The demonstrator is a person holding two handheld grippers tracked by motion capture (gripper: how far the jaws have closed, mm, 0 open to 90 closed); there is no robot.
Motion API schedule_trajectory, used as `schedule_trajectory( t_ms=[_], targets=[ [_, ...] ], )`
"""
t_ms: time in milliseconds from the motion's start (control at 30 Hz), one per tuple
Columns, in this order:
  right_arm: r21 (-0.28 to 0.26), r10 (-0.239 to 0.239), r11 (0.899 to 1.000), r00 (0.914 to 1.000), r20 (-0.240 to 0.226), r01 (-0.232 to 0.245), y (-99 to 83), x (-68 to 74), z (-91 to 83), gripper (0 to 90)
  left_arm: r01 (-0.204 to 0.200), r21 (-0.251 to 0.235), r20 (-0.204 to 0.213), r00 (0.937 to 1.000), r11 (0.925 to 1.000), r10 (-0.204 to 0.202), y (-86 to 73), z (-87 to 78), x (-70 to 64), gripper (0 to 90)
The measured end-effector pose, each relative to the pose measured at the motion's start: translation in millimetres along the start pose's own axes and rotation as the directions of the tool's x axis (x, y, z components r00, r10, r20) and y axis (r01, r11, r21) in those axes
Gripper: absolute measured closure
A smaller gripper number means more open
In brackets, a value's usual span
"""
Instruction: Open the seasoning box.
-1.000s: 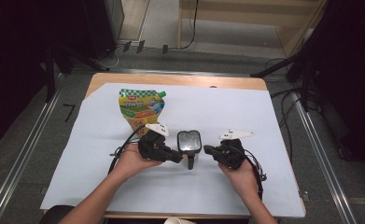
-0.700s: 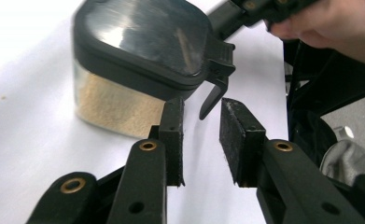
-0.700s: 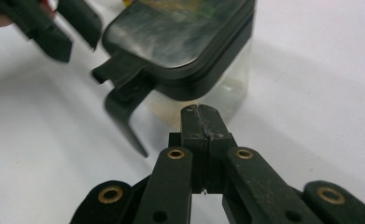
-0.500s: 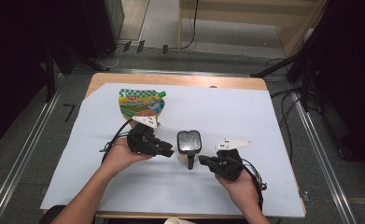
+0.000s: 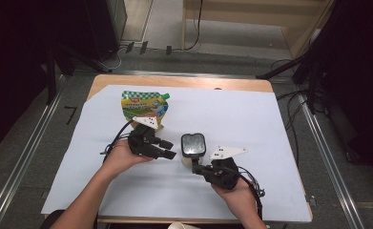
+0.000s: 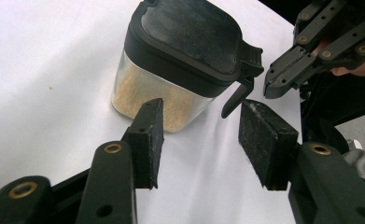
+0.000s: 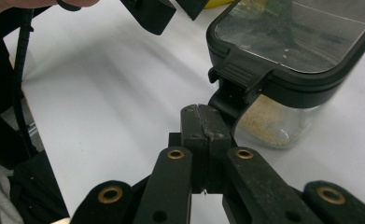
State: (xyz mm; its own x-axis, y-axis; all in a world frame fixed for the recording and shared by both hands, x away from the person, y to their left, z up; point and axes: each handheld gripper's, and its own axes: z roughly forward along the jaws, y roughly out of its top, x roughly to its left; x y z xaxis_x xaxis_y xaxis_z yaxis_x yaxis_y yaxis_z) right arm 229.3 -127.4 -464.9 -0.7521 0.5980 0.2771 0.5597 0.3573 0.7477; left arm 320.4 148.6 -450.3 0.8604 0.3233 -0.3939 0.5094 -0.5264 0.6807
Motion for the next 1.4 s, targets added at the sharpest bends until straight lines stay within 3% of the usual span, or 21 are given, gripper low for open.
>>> schedule_trajectory(
  t_ms=[400,800,1400],
  targets=[
    [0.016,-0.011,1.0,0.9998,0.016,0.011,0.4,4.9,20.2,90.0,-0.026,-0.003,-0.017,0.9995,0.9997,0.026,1.2,-0.7,-1.6,47.9],
    [0.029,-0.024,0.999,0.9991,0.034,0.023,-1.8,-0.2,14.7,90.0,-0.028,0.0,-0.03,0.9992,0.9996,0.028,1.4,0.9,-1.0,44.8],
    [0.029,0.024,0.999,0.9927,0.118,-0.027,-6.7,-36.3,-8.3,90.0,-0.029,0.001,-0.049,0.9984,0.9996,0.029,2.9,5.2,-3.9,44.2]
  ],
)
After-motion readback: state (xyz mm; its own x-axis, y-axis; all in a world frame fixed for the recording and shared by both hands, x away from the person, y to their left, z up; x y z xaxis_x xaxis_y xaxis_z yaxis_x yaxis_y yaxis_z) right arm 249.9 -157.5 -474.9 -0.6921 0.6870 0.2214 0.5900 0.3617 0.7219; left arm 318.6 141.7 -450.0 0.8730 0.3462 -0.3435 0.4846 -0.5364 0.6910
